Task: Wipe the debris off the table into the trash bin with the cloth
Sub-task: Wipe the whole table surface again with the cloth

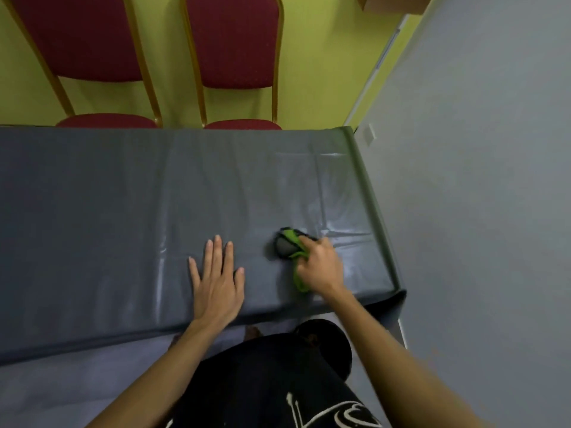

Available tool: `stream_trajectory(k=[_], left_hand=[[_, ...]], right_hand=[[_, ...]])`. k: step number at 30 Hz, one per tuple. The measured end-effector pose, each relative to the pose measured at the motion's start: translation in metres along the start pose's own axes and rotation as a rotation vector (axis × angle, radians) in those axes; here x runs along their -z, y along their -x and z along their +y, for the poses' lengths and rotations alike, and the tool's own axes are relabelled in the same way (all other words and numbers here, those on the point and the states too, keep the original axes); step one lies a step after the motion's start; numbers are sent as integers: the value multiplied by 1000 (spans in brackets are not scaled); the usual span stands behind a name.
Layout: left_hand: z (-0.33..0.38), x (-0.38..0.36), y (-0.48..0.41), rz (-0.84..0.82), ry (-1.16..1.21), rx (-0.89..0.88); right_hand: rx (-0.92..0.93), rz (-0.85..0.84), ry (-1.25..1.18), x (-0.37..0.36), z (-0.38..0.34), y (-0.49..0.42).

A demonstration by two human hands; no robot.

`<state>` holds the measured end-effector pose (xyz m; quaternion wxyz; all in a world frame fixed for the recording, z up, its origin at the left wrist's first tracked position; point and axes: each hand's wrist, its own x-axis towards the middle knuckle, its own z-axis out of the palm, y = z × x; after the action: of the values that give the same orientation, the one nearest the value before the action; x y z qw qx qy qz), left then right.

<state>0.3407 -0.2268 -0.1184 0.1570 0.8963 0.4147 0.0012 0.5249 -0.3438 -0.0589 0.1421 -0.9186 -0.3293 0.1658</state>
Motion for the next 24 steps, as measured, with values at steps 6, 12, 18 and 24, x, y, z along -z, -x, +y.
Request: stream_trajectory(k=[6,12,18,24], left_hand=[[3,-4,3,64,-34,-6],[4,-8,4,116,-73,-11],[3,-10,3,138,-78,-15],[3,-11,4,138,-80,-12]], right_hand=[[-347,151,102,62,120,-24],[-142,152,51,14,49,11],[42,70,189,12,85,50],[-290,185,128,47,148,46]])
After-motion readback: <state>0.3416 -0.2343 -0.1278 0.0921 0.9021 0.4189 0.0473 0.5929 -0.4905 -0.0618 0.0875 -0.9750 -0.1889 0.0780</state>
